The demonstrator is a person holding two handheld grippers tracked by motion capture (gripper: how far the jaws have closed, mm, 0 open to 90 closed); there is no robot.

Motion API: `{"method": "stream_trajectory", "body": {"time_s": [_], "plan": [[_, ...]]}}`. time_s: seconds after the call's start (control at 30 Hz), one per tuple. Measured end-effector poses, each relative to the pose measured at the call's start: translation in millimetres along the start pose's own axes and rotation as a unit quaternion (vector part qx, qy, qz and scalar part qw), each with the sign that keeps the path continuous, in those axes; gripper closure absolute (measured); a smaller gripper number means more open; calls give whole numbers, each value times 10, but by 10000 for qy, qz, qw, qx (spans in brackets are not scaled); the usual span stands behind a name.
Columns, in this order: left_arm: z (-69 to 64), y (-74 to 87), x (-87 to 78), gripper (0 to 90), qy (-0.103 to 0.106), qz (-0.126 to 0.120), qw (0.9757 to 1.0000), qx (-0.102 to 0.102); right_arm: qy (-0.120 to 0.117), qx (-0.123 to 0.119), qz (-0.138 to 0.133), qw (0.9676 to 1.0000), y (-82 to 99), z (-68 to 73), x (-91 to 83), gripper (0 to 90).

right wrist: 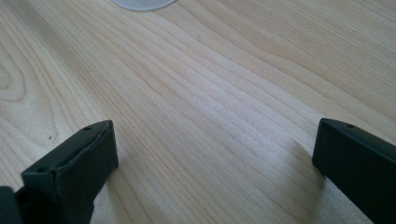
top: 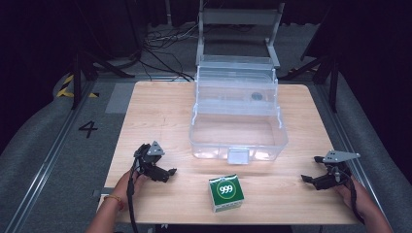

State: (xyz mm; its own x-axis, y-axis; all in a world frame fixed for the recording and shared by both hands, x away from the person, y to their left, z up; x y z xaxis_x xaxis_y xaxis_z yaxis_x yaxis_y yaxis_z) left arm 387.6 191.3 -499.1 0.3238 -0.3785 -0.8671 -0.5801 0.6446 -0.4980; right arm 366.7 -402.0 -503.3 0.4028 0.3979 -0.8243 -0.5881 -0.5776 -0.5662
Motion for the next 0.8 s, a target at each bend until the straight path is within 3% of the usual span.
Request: {"method": "stream_trajectory", "body": {"time_s": [0.33, 0.5, 0.53, 0.6, 0.73, 0.8], "plan": [[-24, 52, -41, 2, -110, 72, 9997, -222, 56, 80, -1, 10000, 1, -3, 0, 1], [-48, 90, -104, 3, -214, 336, 9984, -407, 209, 133, -40, 9997, 11, 27, -12, 2], [-60, 95, -115, 4, -236, 383, 9980, -452, 239, 306, -11, 9992, 20, 37, -17, 2], [-89, 103, -137, 11, -145, 455, 9983, -338, 253, 363, 4, 9990, 24, 43, -20, 2], [-137, 109, -192, 152, 26, 437, 9990, -104, 308, 315, -17, 9990, 32, 56, -29, 2], [-161, 112, -200, 157, 93, 469, 9989, -16, 326, 283, -22, 9991, 34, 59, -32, 2]]}}
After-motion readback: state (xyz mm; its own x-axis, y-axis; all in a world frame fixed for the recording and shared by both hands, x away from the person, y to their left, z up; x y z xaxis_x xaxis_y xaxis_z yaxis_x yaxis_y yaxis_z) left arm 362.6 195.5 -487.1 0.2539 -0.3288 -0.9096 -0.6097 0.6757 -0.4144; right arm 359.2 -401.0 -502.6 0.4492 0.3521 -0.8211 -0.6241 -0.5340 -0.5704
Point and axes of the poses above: each handheld gripper's, and its own axes: x roughly forward along the jaws, y roughly out of its underside, z roughly to its left, the point moved 2 cm from there along x, roughly forward along the jaws, and after that the axes turned 11 degrees about z, right-handed, at the moved point
